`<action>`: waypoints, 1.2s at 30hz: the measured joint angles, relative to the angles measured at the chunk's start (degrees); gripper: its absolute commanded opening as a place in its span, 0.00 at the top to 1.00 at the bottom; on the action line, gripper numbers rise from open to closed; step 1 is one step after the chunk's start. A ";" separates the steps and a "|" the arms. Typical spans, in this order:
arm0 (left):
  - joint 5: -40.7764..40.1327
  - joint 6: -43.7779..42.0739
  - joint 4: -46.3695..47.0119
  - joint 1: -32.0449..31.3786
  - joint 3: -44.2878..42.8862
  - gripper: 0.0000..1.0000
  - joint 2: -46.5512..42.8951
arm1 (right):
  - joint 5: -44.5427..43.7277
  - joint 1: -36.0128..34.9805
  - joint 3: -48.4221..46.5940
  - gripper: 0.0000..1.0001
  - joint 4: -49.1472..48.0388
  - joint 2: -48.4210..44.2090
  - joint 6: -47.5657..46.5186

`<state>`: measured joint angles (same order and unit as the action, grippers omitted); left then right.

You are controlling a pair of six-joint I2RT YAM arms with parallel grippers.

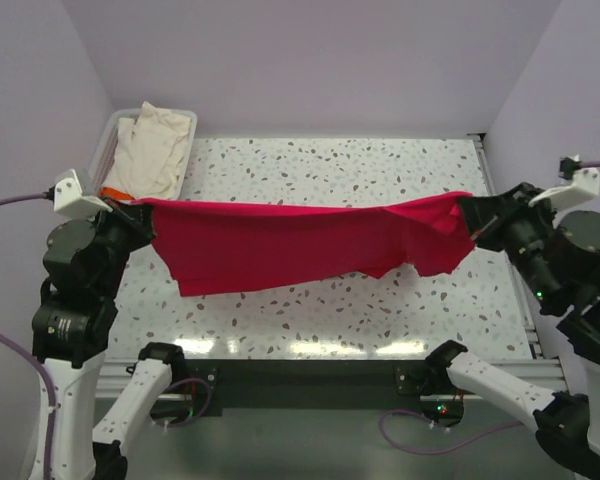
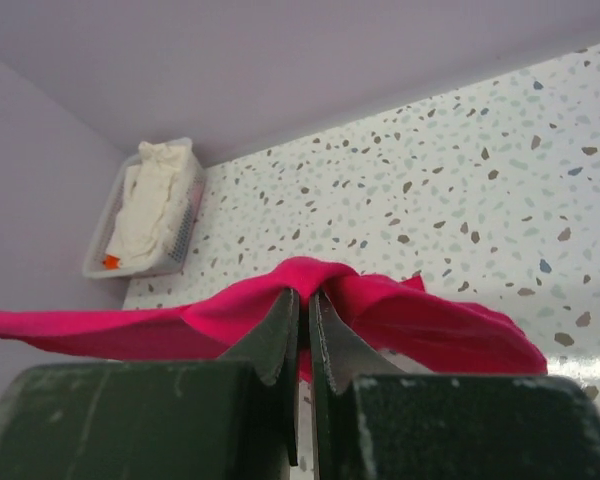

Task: Fold and stack the t-shirts
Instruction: Flatten the tshirt out

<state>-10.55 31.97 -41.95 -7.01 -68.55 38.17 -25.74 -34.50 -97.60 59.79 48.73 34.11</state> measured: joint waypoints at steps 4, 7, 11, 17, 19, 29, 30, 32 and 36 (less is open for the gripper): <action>1.20 0.37 -0.79 0.00 -6.95 1.00 -0.79 | 2.08 0.00 -9.11 1.00 2.34 0.39 -0.96; 1.62 0.39 -1.44 0.00 -11.63 1.00 -0.04 | 3.56 0.00 -16.26 1.00 4.07 1.79 -1.90; 1.66 0.42 -1.51 0.00 -16.09 1.00 1.62 | 4.81 0.00 -22.77 1.00 4.42 3.93 -3.21; 1.55 0.44 3.48 0.00 -14.23 1.00 6.16 | 5.46 0.00 -16.00 1.00 -0.74 6.08 -7.17; 1.46 0.44 6.73 0.02 -12.22 1.00 9.01 | 4.98 0.00 -13.79 1.00 -2.69 9.33 -8.81; 3.52 -0.22 24.48 0.15 -13.66 1.00 39.58 | 4.72 3.85 -14.67 1.00 -20.06 40.13 -19.12; 3.56 -0.37 25.51 0.15 -15.76 1.00 43.28 | 4.87 4.68 -15.78 1.00 -21.62 42.40 -20.13; 3.61 -1.11 26.91 0.20 -21.70 1.00 50.10 | 5.20 6.56 -20.22 1.00 -23.74 46.90 -21.79; 4.00 -1.77 29.16 0.46 -36.41 1.00 61.57 | 5.27 9.90 -30.49 1.00 -30.25 52.78 -24.92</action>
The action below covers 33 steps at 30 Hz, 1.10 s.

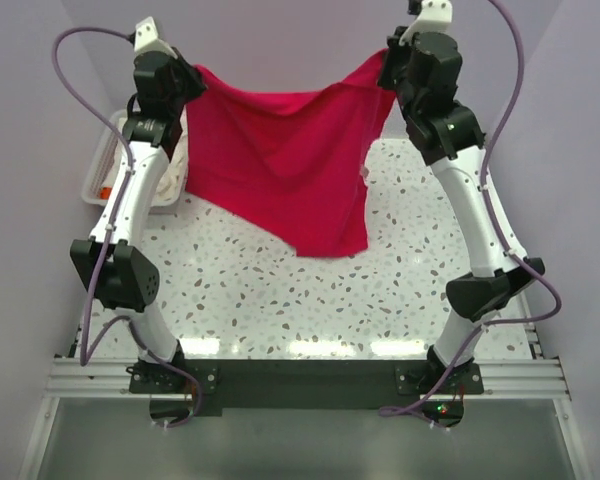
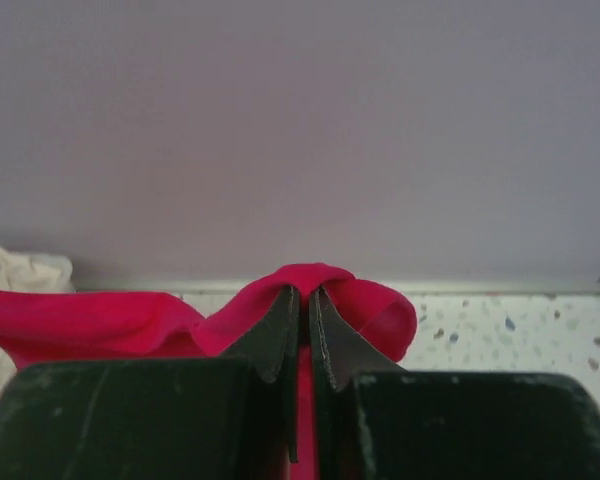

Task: Fold and stack the t-shirts
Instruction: Flatten the tshirt out

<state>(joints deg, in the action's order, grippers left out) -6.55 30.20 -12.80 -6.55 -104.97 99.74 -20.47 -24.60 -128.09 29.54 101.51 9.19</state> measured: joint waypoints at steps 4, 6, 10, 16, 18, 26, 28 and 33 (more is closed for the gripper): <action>0.90 -0.48 3.61 1.07 -10.84 1.00 5.31 | -1.16 1.18 -3.72 1.00 -8.85 -0.09 -3.76; 1.40 -0.79 5.97 1.92 -12.63 1.00 5.53 | -1.77 1.14 -4.42 1.00 -13.22 -0.66 -5.90; 1.97 -0.85 11.21 3.41 -13.14 1.00 5.25 | -3.96 1.03 0.72 1.00 -19.39 -4.85 -9.11; 2.82 0.46 16.85 4.33 6.56 1.00 -2.49 | -7.93 1.05 27.69 1.00 -23.50 -19.32 -7.54; 3.34 1.60 17.49 4.31 15.47 1.00 -5.73 | -9.22 1.05 37.90 1.00 -22.32 -24.46 -4.57; 3.52 8.57 16.13 4.28 49.66 1.00 -18.86 | -9.09 1.05 74.88 1.00 -8.81 -43.25 16.13; 3.32 10.73 14.62 4.28 56.02 1.00 -22.29 | -6.78 1.05 79.82 1.00 -4.13 -45.42 20.85; 2.23 14.69 9.75 4.28 67.63 1.00 -31.39 | -0.13 1.03 86.29 1.00 2.67 -47.41 28.02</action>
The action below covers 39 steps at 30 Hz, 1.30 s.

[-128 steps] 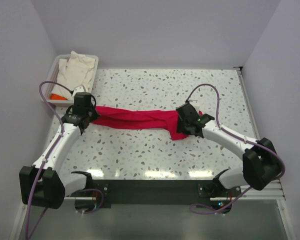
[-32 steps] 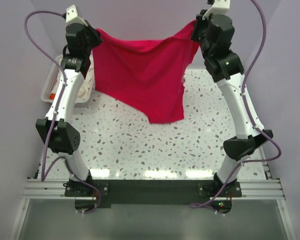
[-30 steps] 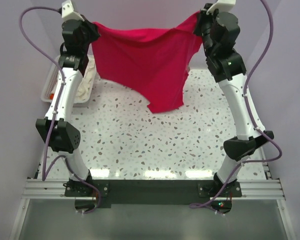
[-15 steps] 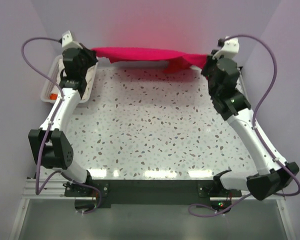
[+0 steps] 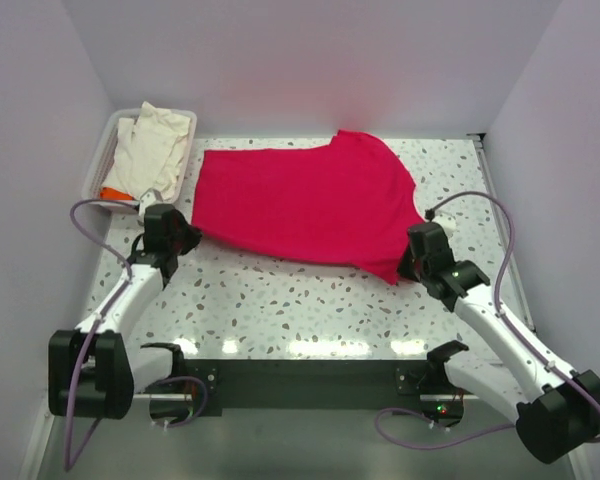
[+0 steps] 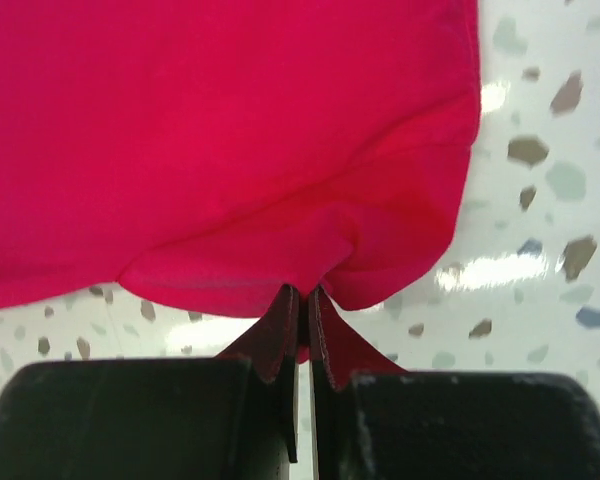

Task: Fold and stack the t-shirts
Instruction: Flatten the tshirt out, then fold the tshirt

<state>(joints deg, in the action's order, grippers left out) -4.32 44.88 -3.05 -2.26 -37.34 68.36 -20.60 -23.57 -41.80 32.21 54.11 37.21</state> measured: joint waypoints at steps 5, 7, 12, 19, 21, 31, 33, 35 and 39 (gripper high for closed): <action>-2.34 2.73 -6.45 0.00 8.66 1.00 -10.08 | 7.17 -0.09 6.01 1.00 5.20 -8.74 6.03; -3.28 3.52 -8.98 0.00 11.08 0.99 -14.43 | 9.33 -0.11 6.14 1.00 6.99 -12.07 7.93; -4.42 4.13 -13.18 0.00 13.68 0.94 -20.76 | 12.55 -0.11 6.12 1.00 9.64 -15.39 10.19; -4.92 4.13 -13.57 0.00 12.61 0.91 -15.69 | 12.76 -0.11 1.09 1.00 10.69 -8.41 8.70; -4.98 4.15 -13.57 0.00 11.34 0.90 -12.46 | 12.50 -0.11 -1.46 1.00 10.40 -4.79 7.82; -6.01 5.22 -13.16 0.00 3.82 0.85 -0.50 | 7.96 -0.11 -13.11 1.00 6.29 12.44 2.56; -6.43 5.38 -13.09 0.00 1.95 0.85 1.27 | 7.04 -0.11 -15.26 1.00 5.68 15.67 1.60; -6.69 5.44 -12.90 0.00 0.28 0.85 3.06 | 6.25 -0.11 -17.42 1.00 5.25 18.99 0.63; -7.13 5.53 -12.87 0.00 -1.64 0.85 6.27 | 5.09 -0.11 -21.24 1.00 3.78 24.79 -0.94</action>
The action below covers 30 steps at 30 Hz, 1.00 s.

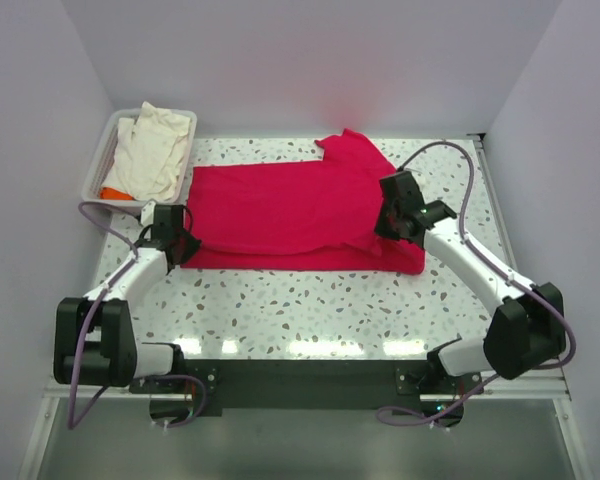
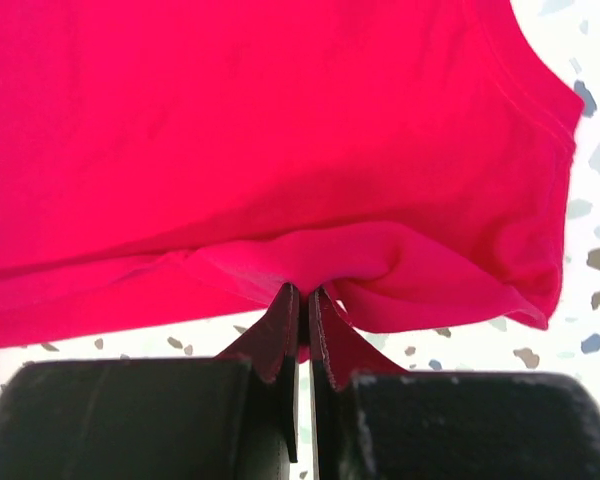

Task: Fold and stack the t-shirts
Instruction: Fold the tshirt

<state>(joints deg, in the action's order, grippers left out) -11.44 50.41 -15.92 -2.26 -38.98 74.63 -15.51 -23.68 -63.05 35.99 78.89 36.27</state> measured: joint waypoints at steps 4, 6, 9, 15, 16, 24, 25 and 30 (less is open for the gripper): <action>-0.59 0.00 -0.04 0.00 -0.98 0.84 2.49 | -0.33 0.00 -2.95 1.00 -1.18 4.68 -1.01; -0.76 0.00 -0.02 0.00 -1.33 0.84 3.45 | -0.48 0.00 -3.72 1.00 -1.46 6.14 -1.38; -0.85 -0.02 -0.04 0.00 -1.64 0.84 4.26 | -0.57 0.00 -4.68 1.00 -1.62 7.61 -1.66; -1.46 -0.07 -0.04 0.00 -1.84 0.83 4.33 | -2.25 0.09 -6.97 1.00 -2.14 8.24 -1.92; -1.60 -0.07 -0.07 0.00 -1.95 0.83 4.33 | -2.56 0.09 -7.26 1.00 -2.25 8.26 -2.01; -2.38 -0.07 -0.07 0.00 -2.89 0.82 4.33 | -3.30 0.17 -9.49 1.00 -2.67 9.62 -2.89; -2.49 -0.07 -0.09 0.00 -3.04 0.83 4.33 | -3.37 0.17 -9.53 1.00 -2.69 9.70 -2.93; -2.93 -0.11 -0.17 0.00 -3.67 0.83 4.33 | -3.52 0.61 -9.60 1.00 -2.71 9.77 -2.97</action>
<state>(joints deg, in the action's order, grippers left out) -14.37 50.30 -16.10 -2.26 -42.65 78.96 -19.03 -23.07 -72.64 33.28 88.66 33.30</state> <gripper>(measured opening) 0.173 0.028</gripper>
